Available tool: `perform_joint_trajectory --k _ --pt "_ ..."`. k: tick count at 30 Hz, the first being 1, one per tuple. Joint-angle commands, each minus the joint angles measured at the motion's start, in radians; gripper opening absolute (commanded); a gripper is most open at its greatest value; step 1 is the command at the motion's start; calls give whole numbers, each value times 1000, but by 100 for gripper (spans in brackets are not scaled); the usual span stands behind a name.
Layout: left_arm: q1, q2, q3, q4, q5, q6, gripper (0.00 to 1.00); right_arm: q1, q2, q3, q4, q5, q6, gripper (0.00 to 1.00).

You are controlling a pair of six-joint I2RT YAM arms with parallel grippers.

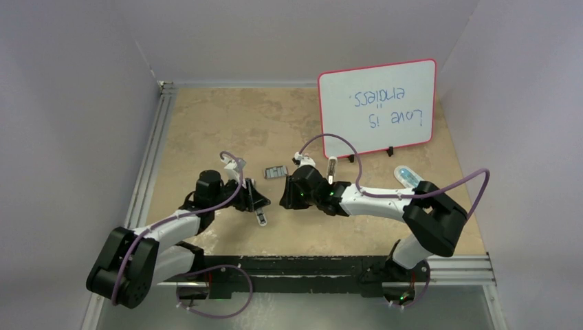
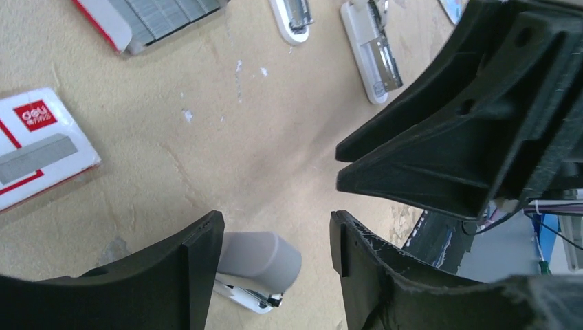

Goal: Load the staples into the stapler
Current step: Pick up the stapler from the center of the board.

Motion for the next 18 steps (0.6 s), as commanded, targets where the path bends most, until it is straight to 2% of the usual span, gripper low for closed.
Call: perform_joint_trajectory --k 1,5,10,18 --pt "6 28 46 -47 -30 -7 58 -6 -46 35 -10 -5 -16 36" --pt "6 15 47 -69 -89 -16 62 -7 -54 31 -9 -5 -13 36" --pt "6 16 51 -82 -95 -15 46 -8 -44 39 -12 -7 -19 36" --pt "5 -3 45 -94 -104 -19 29 -8 -30 39 33 -52 -58 35"
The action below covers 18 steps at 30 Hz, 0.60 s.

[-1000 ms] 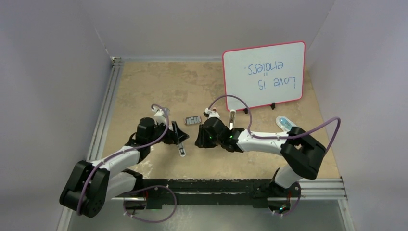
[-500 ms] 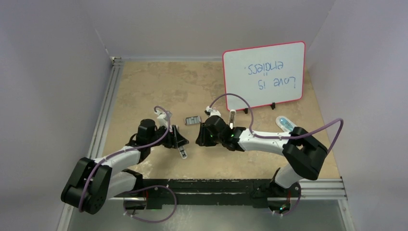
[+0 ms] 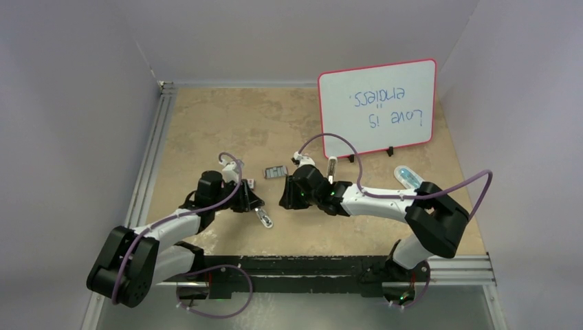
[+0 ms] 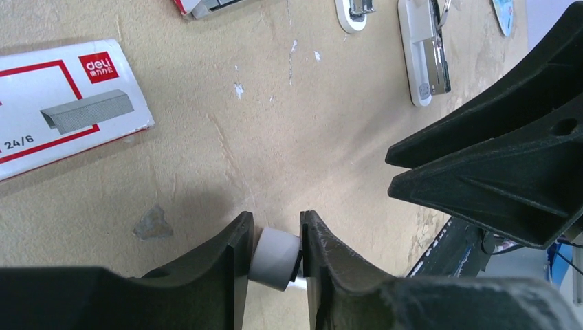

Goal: Load the staples into the stapler
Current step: Pick up the stapler from the center of the board.

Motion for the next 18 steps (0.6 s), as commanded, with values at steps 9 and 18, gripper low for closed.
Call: perform_joint_trajectory --k 9,18 --pt "-35 -47 57 95 -49 17 20 6 19 88 66 6 -120 33" --pt "-268 -11 192 -106 -502 -39 18 66 104 211 -199 304 41 40"
